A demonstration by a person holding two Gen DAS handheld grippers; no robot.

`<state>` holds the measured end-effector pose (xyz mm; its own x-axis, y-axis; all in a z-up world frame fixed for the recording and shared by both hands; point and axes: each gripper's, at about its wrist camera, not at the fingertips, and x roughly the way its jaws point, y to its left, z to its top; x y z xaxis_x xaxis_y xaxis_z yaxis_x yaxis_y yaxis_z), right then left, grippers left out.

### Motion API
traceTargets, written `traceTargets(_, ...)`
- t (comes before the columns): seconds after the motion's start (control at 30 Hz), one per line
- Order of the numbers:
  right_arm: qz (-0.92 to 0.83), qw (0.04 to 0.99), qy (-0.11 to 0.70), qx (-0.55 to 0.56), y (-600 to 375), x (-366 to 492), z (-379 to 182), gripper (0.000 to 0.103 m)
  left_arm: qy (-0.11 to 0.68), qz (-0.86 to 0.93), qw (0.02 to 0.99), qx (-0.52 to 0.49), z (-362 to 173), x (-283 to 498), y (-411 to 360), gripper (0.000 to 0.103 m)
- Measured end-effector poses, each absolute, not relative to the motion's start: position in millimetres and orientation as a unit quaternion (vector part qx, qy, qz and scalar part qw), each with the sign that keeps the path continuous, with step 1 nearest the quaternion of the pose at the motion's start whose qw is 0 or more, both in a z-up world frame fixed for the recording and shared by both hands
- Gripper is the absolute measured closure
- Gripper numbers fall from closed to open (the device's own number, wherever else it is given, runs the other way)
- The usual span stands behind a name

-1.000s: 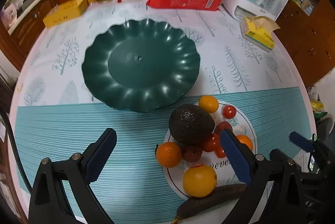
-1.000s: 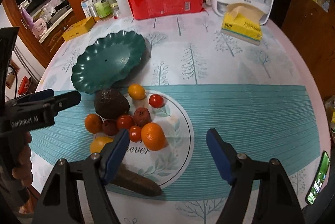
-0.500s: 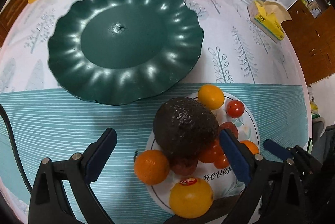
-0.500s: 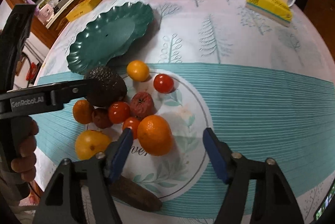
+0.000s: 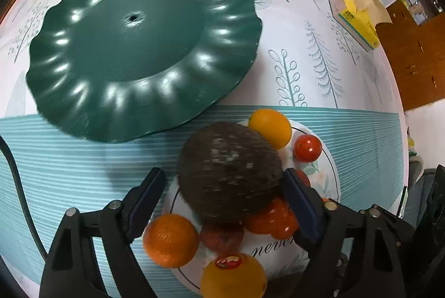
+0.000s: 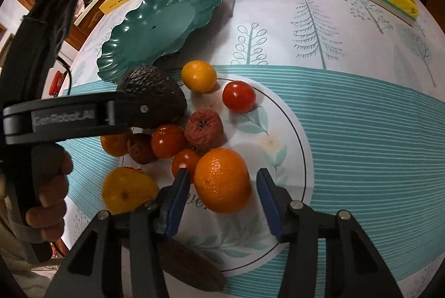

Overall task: Organize fruits
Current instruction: 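Grasp the dark avocado with the left gripper while the right gripper grasps a small orange, then carry the avocado in the left gripper while the right gripper carries the orange to the green plate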

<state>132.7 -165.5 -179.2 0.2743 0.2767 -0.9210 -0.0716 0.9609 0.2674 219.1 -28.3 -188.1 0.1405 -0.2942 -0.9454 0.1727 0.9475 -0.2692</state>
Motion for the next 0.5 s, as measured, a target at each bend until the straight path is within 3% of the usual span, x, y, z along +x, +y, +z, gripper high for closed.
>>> traceTargets(0.13,0.116,0.792,0.592,0.096,-167.1,131.4,-179.9,0.059,0.628,-0.153,0.762,-0.047,-187.2,222.2,-35.5,0.032)
traceTargets(0.17,0.115,0.792,0.592,0.094,-167.7,130.7,-180.0,0.063,0.627,-0.154,0.762,-0.051,-187.3,222.9,-36.7,0.032)
traceTargets(0.5,0.116,0.800,0.584,0.083,-168.8,126.3,-174.4,0.065,0.616,-0.148,0.771,-0.069,-183.9,215.1,-25.0,0.033)
